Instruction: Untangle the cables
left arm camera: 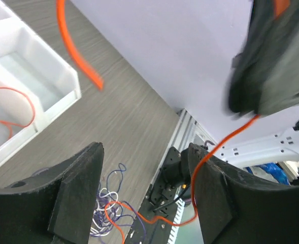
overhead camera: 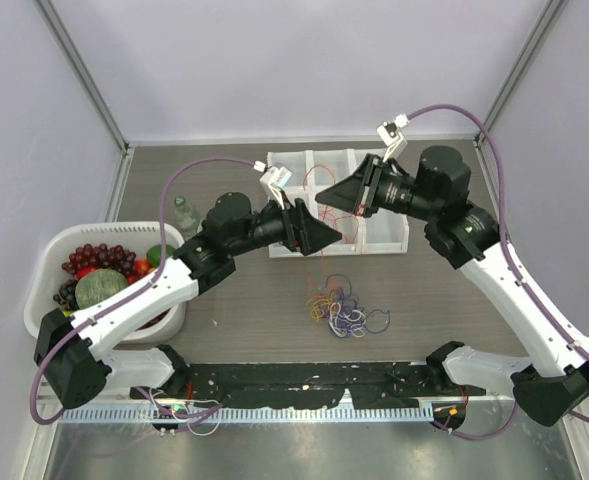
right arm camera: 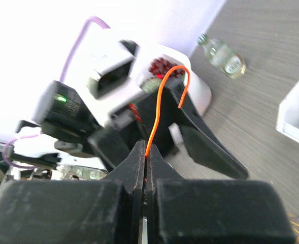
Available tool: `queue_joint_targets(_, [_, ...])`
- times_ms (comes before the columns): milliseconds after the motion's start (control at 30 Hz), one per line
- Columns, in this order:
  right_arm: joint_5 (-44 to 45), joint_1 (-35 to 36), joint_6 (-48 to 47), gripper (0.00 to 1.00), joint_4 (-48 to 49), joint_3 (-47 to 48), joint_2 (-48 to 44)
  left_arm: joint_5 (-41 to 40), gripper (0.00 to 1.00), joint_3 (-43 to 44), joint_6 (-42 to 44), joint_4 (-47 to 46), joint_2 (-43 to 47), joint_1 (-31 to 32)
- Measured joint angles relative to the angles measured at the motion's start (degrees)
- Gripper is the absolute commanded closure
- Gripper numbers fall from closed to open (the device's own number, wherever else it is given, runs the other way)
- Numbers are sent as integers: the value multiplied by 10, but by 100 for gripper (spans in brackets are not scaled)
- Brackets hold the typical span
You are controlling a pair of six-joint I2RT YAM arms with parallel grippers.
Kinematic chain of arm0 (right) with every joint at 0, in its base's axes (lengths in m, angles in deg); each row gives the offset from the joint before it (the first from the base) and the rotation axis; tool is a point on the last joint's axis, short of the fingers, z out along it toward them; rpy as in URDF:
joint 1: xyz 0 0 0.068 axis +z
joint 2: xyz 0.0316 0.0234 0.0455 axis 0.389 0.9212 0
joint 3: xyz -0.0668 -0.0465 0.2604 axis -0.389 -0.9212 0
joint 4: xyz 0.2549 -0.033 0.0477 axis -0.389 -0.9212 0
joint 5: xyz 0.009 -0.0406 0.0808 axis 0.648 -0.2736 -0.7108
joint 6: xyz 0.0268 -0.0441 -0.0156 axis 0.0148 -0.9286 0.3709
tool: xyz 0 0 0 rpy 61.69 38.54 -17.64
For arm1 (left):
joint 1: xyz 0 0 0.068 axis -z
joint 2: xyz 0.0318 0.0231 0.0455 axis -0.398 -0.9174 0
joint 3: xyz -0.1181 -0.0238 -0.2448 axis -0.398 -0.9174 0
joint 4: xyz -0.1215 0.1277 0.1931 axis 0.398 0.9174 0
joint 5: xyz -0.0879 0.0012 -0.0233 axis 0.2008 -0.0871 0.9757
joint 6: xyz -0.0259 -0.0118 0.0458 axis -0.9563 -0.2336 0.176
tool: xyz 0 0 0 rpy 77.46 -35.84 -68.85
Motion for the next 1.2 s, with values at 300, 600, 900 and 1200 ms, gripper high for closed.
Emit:
queue_joint_targets(300, [2, 1, 77, 99, 49, 131, 32, 0, 57, 7, 4, -13, -22, 22])
queue_joint_targets(600, [49, 1, 131, 99, 67, 393, 117, -168, 65, -12, 47, 119, -66, 10])
queue_joint_targets(900, [130, 1, 121, 99, 64, 507, 137, -221, 64, -93, 66, 210, -20, -1])
queue_joint_targets(1200, [211, -1, 32, 99, -6, 395, 137, -235, 32, -100, 71, 294, 121, -1])
